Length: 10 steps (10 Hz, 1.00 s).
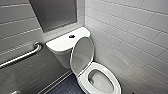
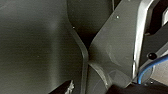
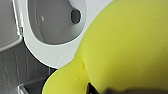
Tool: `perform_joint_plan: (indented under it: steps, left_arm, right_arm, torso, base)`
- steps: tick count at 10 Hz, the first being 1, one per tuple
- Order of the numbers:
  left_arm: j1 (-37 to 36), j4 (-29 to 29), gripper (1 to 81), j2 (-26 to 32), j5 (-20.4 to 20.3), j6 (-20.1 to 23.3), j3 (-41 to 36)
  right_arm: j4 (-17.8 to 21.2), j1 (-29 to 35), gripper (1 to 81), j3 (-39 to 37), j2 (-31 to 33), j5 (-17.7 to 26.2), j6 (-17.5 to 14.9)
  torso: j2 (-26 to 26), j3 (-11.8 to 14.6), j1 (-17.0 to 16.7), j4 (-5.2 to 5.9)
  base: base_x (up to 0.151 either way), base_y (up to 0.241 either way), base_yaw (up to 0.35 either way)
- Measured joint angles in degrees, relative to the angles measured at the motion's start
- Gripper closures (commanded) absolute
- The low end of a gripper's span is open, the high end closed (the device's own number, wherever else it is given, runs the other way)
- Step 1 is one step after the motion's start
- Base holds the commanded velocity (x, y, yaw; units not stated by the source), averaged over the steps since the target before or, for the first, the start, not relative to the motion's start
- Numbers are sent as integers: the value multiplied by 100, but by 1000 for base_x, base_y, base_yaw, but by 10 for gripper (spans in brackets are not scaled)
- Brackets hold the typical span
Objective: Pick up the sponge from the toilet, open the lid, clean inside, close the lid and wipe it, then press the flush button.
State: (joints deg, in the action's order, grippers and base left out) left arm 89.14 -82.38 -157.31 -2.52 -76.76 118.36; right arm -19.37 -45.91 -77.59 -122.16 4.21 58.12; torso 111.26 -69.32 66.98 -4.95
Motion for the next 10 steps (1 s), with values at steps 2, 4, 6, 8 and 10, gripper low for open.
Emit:
perform_joint_plan:
  steps: [2,4,6,8,10]
  left_arm:
    - [2,0,10,-24,-50,0,60]
    - [2,0,10,-52,-144,0,138]
    - [2,0,10,-49,-149,0,144]
    - [0,0,10,-63,-150,0,144]
    - [-2,0,10,-63,-150,2,144]
  right_arm:
    - [-11,623,811,72,-204,795,39]
    - [-13,1187,811,4,-524,1470,140]
    - [-85,1499,811,-85,-1097,1545,129]
    - [-118,1782,811,-325,-1526,1827,155]
    - [-124,2020,811,-619,-1773,2131,204]
  torso:
    - [0,0,0,0]
    - [0,0,0,0]
    - [0,-2,0,0]
    - [0,-2,0,0]
    - [0,-2,0,0]
  base:
    - [0,0,0]
    - [0,0,0]
    - [0,0,0]
    - [0,0,0]
    - [0,0,0]
